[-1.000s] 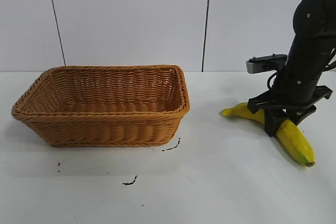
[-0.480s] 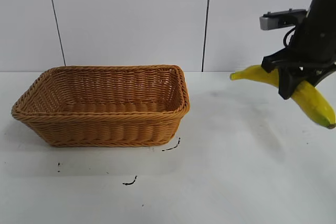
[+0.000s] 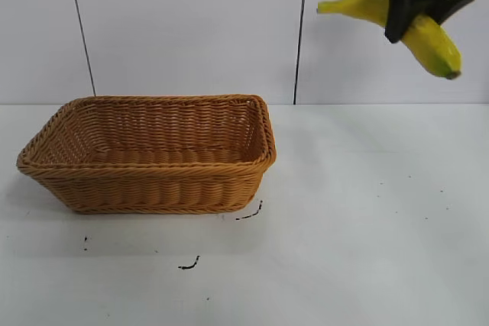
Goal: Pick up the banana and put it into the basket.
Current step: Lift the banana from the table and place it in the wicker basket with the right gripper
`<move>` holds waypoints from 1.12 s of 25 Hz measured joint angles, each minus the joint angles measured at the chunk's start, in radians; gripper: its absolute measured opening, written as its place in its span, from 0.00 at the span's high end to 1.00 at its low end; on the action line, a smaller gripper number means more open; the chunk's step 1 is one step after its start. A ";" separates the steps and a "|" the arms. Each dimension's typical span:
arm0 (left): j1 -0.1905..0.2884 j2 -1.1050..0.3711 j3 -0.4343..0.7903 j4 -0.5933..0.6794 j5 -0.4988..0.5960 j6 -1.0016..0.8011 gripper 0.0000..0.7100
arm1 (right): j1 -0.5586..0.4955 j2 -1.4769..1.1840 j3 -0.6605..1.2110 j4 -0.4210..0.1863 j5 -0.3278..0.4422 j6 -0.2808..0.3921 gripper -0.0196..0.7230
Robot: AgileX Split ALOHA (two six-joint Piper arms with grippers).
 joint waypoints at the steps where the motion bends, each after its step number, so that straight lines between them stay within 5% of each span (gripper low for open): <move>1: 0.000 0.000 0.000 0.000 0.000 0.000 0.03 | 0.027 0.021 -0.032 0.000 0.000 -0.002 0.57; 5: 0.000 0.000 0.000 0.000 0.000 0.000 0.03 | 0.132 0.086 -0.098 -0.001 -0.022 -0.043 0.57; 15: 0.000 0.000 0.000 0.000 0.000 0.000 0.03 | 0.349 0.172 -0.103 -0.024 -0.227 -0.414 0.57; 20: 0.000 0.000 0.000 -0.001 0.000 0.000 0.03 | 0.362 0.223 -0.103 -0.036 -0.353 -0.439 0.57; 28: 0.000 0.000 0.000 -0.001 0.000 0.000 0.03 | 0.362 0.347 -0.102 -0.049 -0.393 -0.445 0.57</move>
